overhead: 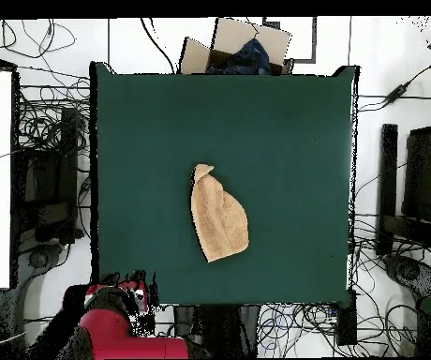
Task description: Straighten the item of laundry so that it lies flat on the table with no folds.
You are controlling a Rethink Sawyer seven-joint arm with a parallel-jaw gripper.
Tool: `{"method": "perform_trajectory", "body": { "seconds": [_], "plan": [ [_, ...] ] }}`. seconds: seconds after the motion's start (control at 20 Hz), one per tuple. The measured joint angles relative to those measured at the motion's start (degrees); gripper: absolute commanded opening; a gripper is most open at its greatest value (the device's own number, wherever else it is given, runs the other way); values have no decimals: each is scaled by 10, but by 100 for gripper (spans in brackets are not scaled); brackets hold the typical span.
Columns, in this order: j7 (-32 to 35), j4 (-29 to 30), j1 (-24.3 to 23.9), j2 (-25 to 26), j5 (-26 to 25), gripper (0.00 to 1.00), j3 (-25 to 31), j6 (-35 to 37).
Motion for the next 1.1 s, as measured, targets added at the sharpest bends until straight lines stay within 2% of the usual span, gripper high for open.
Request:
{"method": "perform_trajectory", "body": {
  "seconds": [0.65,1.1],
  "plan": [
    [19,-37,6,38,0,100,-3,-24],
    [19,-50,-6,95,0,100,-3,-136]
  ]
}}
